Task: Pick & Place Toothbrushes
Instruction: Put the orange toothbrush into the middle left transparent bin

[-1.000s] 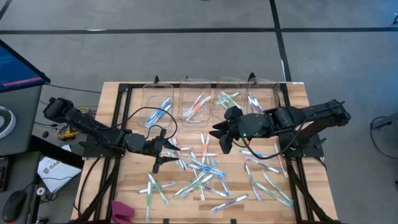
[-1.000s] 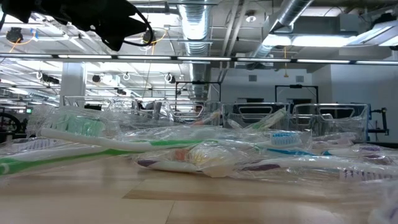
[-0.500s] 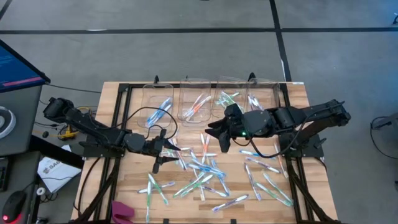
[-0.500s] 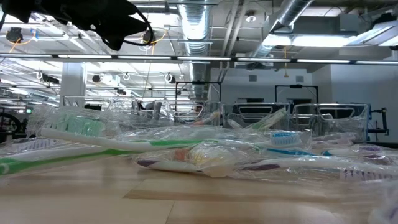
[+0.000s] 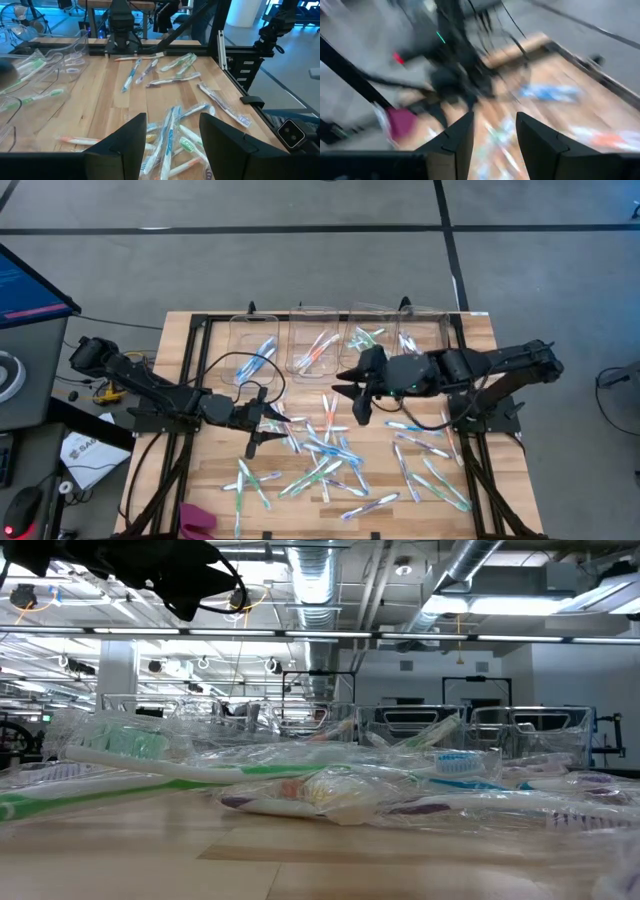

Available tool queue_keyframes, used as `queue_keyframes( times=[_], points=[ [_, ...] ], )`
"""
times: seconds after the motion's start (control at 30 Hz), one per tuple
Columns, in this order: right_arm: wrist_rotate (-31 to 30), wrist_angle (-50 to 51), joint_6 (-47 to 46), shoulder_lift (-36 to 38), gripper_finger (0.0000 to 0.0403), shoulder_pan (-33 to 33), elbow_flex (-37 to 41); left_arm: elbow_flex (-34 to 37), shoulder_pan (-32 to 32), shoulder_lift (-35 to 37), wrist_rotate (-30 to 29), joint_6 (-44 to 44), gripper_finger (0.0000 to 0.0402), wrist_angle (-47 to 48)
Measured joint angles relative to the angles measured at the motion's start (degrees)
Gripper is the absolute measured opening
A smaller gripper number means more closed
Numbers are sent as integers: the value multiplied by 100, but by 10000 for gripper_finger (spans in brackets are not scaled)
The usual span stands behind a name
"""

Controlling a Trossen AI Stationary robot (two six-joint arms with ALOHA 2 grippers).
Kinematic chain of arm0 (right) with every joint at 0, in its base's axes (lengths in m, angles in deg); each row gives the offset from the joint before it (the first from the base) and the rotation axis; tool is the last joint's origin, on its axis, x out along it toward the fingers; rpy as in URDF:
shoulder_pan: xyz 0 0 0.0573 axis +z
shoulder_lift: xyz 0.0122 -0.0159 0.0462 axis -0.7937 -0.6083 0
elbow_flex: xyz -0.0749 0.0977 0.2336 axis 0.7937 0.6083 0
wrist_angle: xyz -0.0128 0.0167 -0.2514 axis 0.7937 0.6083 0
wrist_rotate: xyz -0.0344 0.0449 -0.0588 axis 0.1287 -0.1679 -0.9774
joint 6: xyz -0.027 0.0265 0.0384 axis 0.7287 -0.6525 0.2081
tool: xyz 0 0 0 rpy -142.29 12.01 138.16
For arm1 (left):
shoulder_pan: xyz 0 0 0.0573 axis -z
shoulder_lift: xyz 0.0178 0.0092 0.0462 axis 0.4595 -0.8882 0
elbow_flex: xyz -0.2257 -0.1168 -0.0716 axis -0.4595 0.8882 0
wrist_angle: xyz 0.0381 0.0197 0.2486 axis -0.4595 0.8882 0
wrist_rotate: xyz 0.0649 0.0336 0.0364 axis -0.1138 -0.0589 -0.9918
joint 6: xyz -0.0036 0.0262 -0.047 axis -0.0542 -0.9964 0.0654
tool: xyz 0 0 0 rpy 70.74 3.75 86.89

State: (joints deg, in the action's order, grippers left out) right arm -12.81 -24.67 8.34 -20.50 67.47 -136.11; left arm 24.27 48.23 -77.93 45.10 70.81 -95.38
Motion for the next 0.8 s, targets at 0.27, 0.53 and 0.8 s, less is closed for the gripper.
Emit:
queue_keyframes(
  times=[0.27, 0.53, 0.8],
  points=[
    [-2293, 2427, -1479, -103, 142, 891, 4, 0, 12, 0, 641, -13, 177, -12],
    [-3704, 4525, -4342, -247, 146, 2366, 456, 0, 6, 0, 654, -14, 177, -52],
    [-3834, 4588, -5918, -276, 140, 3012, 1713, 0, 7, -11, 618, -15, 177, -93]
  ],
)
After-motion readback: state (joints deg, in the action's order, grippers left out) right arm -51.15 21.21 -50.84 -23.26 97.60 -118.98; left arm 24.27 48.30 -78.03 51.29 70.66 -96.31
